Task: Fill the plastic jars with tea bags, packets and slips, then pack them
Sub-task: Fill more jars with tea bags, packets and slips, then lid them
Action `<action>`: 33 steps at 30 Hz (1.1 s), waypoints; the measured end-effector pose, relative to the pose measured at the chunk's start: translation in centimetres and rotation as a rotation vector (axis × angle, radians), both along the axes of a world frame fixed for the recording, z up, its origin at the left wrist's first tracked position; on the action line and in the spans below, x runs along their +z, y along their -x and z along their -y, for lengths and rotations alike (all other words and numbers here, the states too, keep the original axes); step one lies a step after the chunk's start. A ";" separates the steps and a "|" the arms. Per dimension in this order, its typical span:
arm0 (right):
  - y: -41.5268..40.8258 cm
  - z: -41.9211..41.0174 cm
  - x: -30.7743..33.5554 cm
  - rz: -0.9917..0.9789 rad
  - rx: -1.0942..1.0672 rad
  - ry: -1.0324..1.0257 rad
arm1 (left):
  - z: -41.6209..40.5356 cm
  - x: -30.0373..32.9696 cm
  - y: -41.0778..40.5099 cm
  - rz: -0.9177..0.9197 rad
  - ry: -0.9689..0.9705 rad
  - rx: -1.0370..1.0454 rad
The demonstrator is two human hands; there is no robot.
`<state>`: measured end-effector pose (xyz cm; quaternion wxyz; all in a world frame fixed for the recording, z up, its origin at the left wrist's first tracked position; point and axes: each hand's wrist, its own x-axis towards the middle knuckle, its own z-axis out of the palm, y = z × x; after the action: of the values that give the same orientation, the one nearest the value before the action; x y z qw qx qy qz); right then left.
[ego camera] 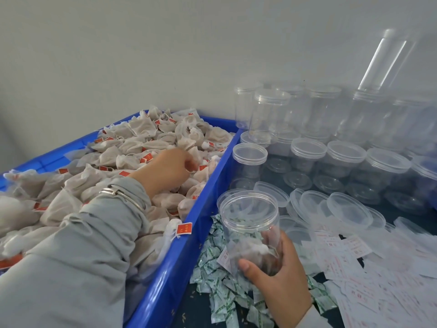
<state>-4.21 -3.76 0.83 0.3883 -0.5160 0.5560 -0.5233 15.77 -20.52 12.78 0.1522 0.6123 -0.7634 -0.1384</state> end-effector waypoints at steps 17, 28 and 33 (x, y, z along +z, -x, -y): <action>-0.1 0.1 -0.3 0.050 0.024 -0.003 | 0.7 -2.5 0.4 0.278 -0.115 -0.146; -0.2 0.1 -0.3 0.060 0.006 0.004 | -2.0 2.4 2.5 -0.888 -0.159 0.003; -0.1 0.2 -0.6 0.044 -0.016 0.002 | -4.4 2.8 3.8 -0.757 -0.337 -0.264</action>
<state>-4.12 -4.01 0.22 0.3958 -0.5001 0.5509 -0.5383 11.96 -16.15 15.61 0.3005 0.4320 -0.6921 -0.4941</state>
